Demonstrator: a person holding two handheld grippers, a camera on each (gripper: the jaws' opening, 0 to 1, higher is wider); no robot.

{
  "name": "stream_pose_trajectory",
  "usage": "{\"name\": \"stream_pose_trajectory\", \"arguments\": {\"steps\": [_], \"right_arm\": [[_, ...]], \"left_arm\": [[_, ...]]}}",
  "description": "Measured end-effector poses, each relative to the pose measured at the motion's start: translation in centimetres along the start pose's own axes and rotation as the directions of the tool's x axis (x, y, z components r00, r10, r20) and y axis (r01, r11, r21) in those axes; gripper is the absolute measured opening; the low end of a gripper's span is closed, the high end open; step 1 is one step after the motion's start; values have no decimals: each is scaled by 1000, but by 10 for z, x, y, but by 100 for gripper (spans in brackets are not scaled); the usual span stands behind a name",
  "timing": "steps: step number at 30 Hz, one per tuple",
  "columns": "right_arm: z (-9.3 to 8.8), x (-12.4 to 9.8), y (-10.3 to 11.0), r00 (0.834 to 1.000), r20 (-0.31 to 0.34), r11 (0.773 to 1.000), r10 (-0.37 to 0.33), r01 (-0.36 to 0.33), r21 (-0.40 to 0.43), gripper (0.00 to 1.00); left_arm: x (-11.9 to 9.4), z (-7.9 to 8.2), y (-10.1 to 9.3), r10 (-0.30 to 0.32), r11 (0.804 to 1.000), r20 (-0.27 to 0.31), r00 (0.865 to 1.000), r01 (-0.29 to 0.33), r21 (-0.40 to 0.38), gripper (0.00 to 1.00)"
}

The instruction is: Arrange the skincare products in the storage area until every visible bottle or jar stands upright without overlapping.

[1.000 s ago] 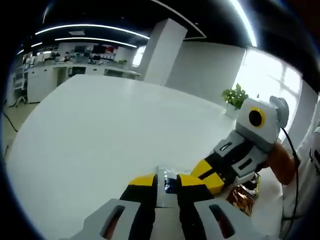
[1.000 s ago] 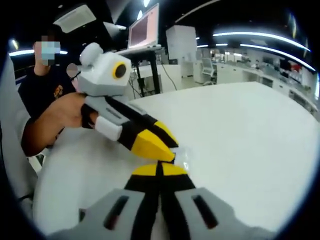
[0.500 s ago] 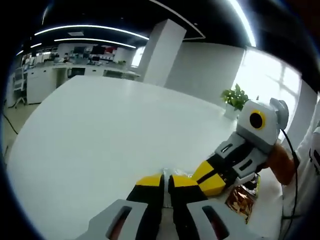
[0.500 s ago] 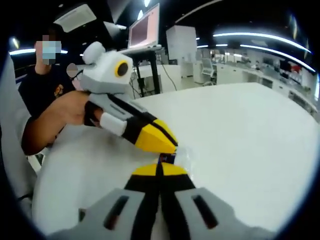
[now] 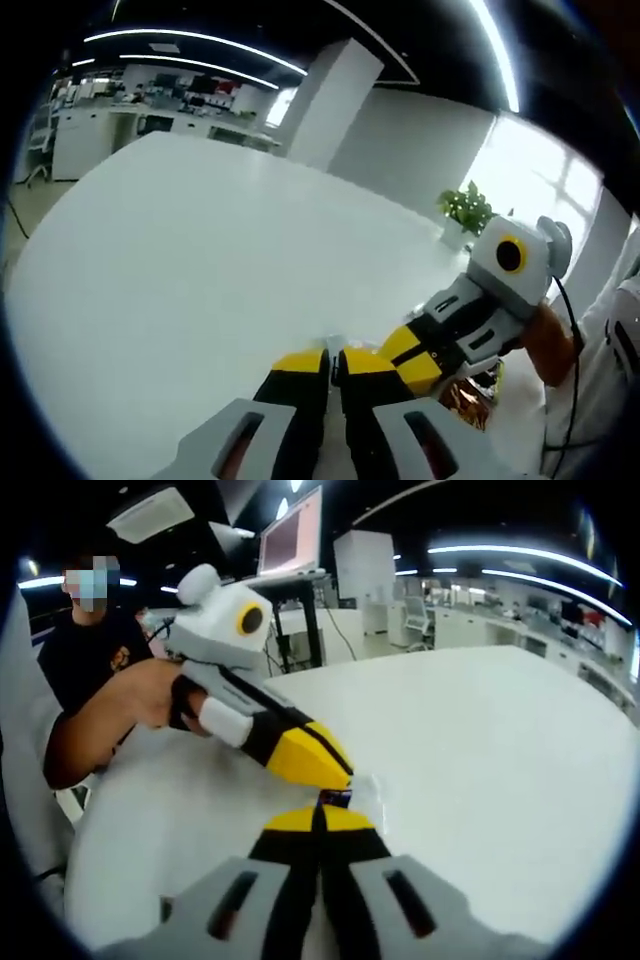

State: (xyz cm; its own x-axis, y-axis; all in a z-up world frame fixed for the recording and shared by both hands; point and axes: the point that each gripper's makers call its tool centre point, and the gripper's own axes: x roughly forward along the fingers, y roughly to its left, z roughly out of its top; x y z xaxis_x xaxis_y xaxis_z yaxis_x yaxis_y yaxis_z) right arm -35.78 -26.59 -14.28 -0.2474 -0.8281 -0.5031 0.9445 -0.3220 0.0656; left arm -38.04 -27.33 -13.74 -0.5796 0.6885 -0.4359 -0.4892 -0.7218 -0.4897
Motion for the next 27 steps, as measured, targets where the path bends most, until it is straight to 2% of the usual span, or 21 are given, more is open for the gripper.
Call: {"name": "stream_pose_trajectory", "arguments": {"steps": [7,11,19,24,27], "right_arm": [[1,0,1,1000,-4,1000,-2,2,-7,0],[0,-1,2,1000,-6,1000,-3,3,-11,0],[1,-1,3,1000,-11,999,-14,14,-29,0],[1,-1,5,999,-22,994,-40,38,-99,0],[2,-4,6,999,-28,993,-45,42,-106,0]], "left_arm": [[-5,-4,2,-26,997,-3,1000,26,-72,3],[-8,-8,3,-27,996,-4,1000,27,-89,0],[-12,-8,-2,-20,996,19,1000,21,-84,0],[-15,-7,-2,-10,998,40,999,13,-61,0],[-17,-7,-3,-18,998,56,998,21,-66,0]]}}
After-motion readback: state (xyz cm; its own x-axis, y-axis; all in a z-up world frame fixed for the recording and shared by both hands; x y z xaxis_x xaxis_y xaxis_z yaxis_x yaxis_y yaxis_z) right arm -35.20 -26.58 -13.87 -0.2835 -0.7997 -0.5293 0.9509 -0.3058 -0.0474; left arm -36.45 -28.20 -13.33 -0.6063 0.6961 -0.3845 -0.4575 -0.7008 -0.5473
